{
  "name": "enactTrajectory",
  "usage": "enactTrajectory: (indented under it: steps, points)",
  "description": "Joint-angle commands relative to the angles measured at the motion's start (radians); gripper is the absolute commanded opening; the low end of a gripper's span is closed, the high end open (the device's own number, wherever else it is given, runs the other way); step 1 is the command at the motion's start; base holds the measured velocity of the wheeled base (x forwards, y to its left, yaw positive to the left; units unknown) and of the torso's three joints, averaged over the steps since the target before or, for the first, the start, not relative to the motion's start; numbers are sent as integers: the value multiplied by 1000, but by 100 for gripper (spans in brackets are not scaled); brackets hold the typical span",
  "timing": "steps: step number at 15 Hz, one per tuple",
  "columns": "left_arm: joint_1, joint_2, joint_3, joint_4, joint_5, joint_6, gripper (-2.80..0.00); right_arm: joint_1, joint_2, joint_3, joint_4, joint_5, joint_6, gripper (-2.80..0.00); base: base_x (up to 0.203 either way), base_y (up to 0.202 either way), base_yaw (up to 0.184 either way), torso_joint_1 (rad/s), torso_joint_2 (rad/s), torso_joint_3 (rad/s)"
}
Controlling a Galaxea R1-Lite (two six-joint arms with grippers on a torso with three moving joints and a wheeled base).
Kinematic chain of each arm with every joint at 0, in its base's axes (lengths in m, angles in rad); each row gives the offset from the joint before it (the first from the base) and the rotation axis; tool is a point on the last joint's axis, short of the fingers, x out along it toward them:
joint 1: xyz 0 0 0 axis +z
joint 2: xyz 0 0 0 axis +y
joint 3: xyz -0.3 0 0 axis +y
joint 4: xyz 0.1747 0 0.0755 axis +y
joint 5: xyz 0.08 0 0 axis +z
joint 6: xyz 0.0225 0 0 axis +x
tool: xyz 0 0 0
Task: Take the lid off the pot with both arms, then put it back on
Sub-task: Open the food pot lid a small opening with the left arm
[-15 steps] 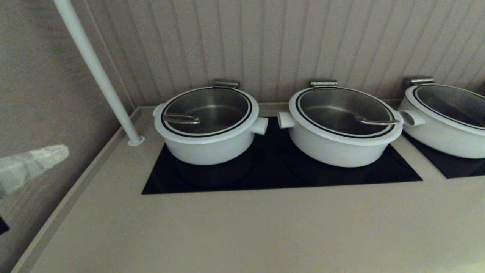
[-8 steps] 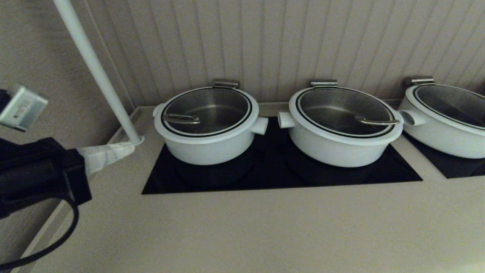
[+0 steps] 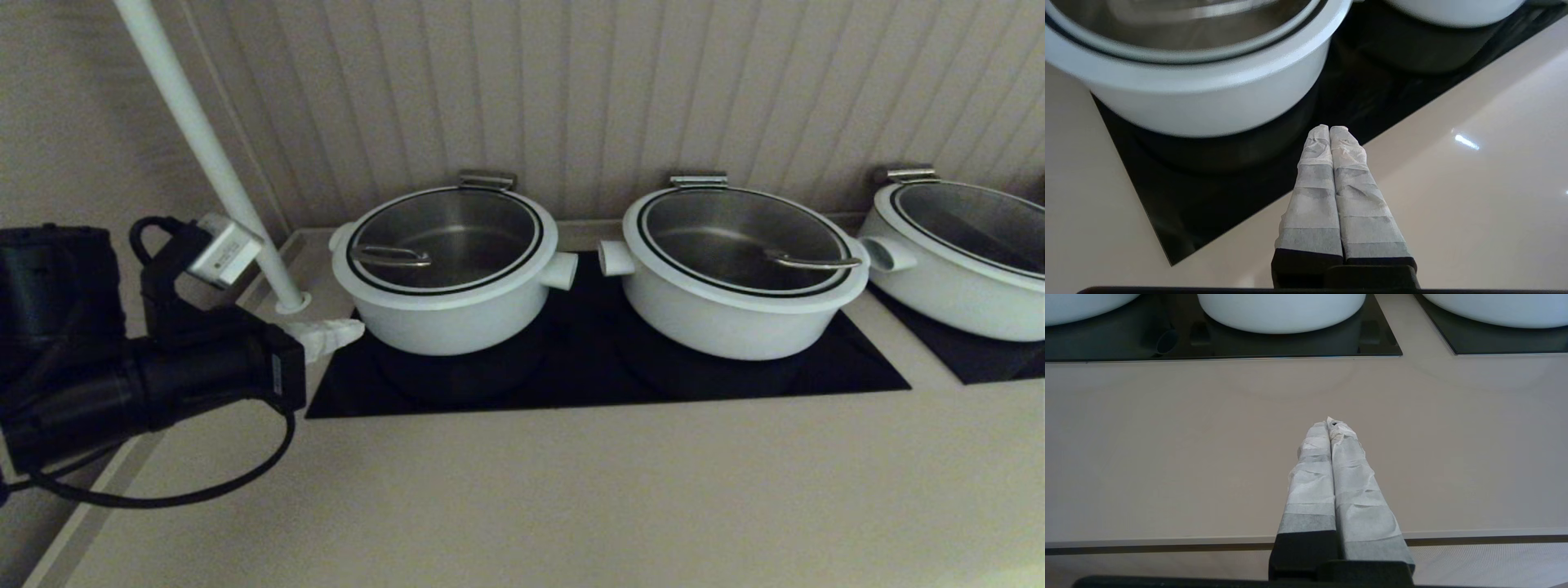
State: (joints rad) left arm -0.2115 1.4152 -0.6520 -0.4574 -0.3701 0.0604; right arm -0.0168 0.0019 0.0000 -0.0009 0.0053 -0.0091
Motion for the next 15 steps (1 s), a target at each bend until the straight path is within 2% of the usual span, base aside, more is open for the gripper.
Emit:
enactTrajectory:
  steps: [1, 4, 6, 8, 10, 15]
  points:
    - [0, 68, -12, -4, 23, 2, -280, 0, 0, 0, -1, 1, 0, -280, 0, 0, 0, 0, 0, 0]
    - [0, 118, -48, -13, 49, 2, -280, 0, 0, 0, 0, 1, 0, -280, 0, 0, 0, 0, 0, 0]
    - [0, 168, -66, -91, 57, 1, -280, 0, 0, 0, -1, 1, 0, -280, 0, 0, 0, 0, 0, 0]
    - [-8, 215, -96, -147, 103, -2, -280, 0, 0, 0, -1, 2, 0, -280, 0, 0, 0, 0, 0, 0]
    - [-12, 245, -137, -153, 128, -6, -280, 3, 0, 0, -1, 1, 0, -280, 0, 0, 0, 0, 0, 0]
    - [-12, 316, -193, -155, 135, -8, -280, 8, 0, 0, -1, 1, 0, -280, 0, 0, 0, 0, 0, 0]
